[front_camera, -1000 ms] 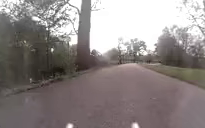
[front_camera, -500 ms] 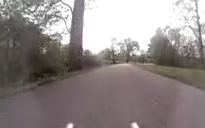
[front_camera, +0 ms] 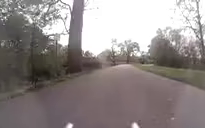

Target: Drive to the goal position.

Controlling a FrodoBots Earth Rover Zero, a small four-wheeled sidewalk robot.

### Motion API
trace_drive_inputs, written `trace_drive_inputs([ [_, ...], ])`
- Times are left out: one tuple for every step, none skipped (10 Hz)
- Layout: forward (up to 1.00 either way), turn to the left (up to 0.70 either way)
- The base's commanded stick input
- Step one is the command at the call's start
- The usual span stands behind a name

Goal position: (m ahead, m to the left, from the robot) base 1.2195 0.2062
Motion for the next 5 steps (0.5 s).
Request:
trace_drive_inputs([
  [1.0,-0.22],
  [1.0,-0.25],
  [1.0,-0.28],
  [1.0,-0.31],
  [1.0,-0.34],
])
